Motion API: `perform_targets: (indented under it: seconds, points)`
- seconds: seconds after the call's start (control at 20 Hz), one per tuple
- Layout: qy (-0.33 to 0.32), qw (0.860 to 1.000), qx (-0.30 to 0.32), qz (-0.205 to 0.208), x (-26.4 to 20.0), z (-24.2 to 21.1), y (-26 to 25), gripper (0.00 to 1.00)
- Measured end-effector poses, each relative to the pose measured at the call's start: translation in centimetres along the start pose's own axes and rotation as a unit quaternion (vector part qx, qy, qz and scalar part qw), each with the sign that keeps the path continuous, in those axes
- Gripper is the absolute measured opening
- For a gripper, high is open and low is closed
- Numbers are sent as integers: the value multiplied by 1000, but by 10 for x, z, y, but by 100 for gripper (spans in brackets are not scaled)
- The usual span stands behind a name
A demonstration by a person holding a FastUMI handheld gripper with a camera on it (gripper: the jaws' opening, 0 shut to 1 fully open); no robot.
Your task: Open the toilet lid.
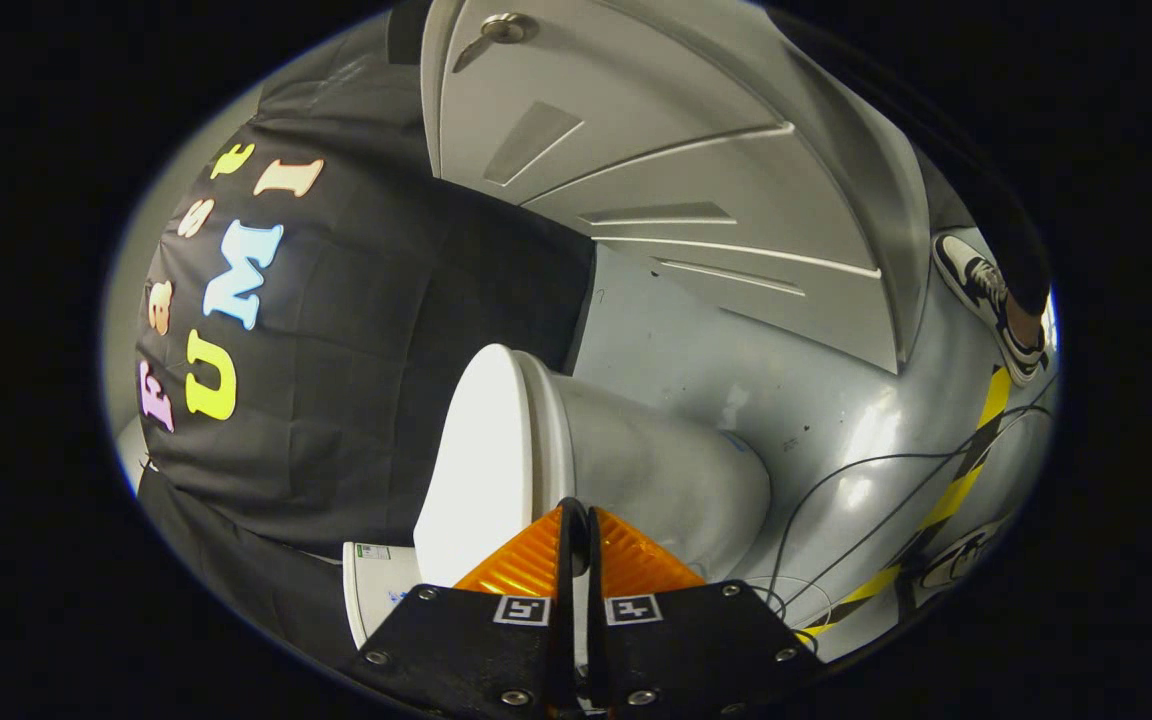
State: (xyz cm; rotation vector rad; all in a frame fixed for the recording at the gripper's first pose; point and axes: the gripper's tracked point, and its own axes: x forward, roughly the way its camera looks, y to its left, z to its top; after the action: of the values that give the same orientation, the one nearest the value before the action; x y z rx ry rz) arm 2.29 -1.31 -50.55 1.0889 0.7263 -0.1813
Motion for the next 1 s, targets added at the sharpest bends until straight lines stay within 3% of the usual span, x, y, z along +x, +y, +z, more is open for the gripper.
perform_targets:
  seconds: [0.15,1.0]
  points:
    - [-1,1000,-18,-13,-1,0,0,0]
    - [-6,994,-99,-53,-23,4,27,0]
